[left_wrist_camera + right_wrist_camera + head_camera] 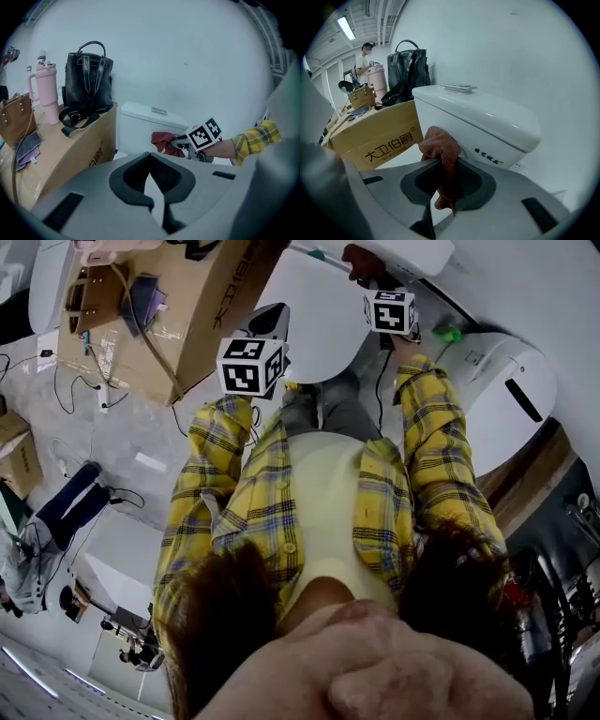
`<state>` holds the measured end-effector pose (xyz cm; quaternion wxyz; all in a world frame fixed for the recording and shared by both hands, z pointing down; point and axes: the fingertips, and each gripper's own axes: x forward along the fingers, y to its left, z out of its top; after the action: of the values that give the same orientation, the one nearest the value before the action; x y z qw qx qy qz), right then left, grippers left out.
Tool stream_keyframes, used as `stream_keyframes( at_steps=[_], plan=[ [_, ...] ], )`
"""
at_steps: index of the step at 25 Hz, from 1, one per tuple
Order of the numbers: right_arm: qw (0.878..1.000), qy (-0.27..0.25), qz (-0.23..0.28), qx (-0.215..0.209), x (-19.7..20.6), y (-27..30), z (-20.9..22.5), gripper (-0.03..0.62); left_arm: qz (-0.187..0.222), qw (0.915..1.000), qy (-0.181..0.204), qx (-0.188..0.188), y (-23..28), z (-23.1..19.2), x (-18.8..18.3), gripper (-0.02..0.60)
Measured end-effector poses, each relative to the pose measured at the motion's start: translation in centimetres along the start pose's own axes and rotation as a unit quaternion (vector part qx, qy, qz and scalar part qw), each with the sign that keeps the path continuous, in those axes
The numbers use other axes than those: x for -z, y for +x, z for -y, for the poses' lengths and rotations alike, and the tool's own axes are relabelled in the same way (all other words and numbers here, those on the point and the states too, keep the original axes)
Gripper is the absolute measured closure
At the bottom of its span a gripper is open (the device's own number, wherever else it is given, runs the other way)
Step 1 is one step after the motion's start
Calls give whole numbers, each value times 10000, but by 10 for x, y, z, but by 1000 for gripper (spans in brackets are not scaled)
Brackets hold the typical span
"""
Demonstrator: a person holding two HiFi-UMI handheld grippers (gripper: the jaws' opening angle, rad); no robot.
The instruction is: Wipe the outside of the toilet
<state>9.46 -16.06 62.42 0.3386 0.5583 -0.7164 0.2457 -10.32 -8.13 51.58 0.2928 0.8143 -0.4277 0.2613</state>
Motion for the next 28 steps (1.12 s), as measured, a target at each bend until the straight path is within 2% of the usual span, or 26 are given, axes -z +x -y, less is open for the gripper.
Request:
stream_keyframes(
  at_steps=[17, 20, 28],
  plan=[
    [9949, 581, -210, 801, 60, -45, 75, 510, -118, 9986, 273, 430, 20, 30, -5, 572],
    [9970, 438, -115, 635, 60, -54, 66, 510, -121, 9988, 230, 420, 21, 27, -4, 572],
    [9988, -227, 200, -385, 30, -44, -10, 510, -115, 9997, 23, 200, 18, 8, -3, 572]
  ],
)
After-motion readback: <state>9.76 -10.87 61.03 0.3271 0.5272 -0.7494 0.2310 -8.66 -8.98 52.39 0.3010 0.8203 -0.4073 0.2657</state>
